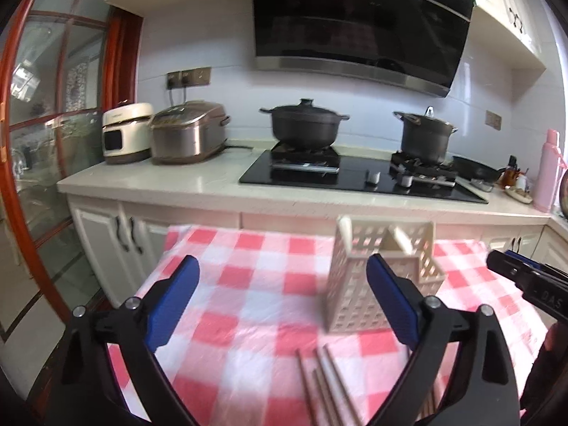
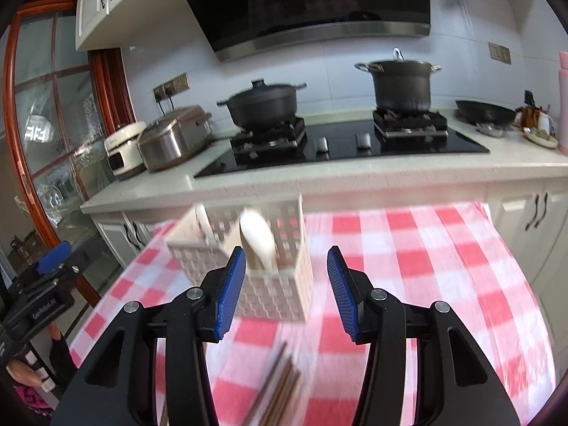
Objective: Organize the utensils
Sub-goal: 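Grasp a brown chopstick with the right tool while the left tool grasps another chopstick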
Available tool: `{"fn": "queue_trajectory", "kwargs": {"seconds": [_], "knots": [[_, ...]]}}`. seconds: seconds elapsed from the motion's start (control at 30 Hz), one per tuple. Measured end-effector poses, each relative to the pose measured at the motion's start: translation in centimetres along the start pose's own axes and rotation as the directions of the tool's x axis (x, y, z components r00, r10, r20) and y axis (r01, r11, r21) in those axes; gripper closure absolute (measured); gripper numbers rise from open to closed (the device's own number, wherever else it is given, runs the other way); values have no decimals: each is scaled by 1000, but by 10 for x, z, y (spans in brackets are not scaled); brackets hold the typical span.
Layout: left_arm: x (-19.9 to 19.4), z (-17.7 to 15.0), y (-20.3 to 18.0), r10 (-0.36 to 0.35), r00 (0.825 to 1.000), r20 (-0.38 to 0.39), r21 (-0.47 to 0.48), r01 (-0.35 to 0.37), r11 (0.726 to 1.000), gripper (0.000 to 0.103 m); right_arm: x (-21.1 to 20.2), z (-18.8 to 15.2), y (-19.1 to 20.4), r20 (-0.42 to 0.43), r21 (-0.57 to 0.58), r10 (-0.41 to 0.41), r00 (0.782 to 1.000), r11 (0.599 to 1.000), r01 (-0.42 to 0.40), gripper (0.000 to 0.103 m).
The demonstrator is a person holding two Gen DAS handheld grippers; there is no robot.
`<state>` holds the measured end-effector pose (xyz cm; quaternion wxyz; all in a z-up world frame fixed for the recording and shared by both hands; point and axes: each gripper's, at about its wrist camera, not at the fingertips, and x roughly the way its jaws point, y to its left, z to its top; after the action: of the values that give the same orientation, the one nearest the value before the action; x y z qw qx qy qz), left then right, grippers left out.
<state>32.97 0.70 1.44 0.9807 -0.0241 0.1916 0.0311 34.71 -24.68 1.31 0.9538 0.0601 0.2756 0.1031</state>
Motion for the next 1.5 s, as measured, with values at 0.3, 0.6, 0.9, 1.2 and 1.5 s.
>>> {"fn": "queue_trajectory", "kwargs": {"seconds": [0.3,0.6,0.9,1.2,1.5], "knots": [[-4,-52,21,21,993,-114,-19,-23,1000,10,-2,-67,-3,-117,23,-53,992,998,56,56],[10,-91,30,15,971,-239,-29,-22,999,10,10,-113,-6,-244,54,-124,962,989,141,60],[29,-107,19,-21,939,-344,14,28,1000,13,27,-126,5,-329,28,-123,936,990,140,72],[36,-116,15,-43,919,-391,28,58,998,20,33,-123,14,-354,-11,-146,924,988,153,78],[41,-124,13,-57,898,-436,20,73,997,30,42,-124,21,-361,-74,-193,912,981,178,86]]}}
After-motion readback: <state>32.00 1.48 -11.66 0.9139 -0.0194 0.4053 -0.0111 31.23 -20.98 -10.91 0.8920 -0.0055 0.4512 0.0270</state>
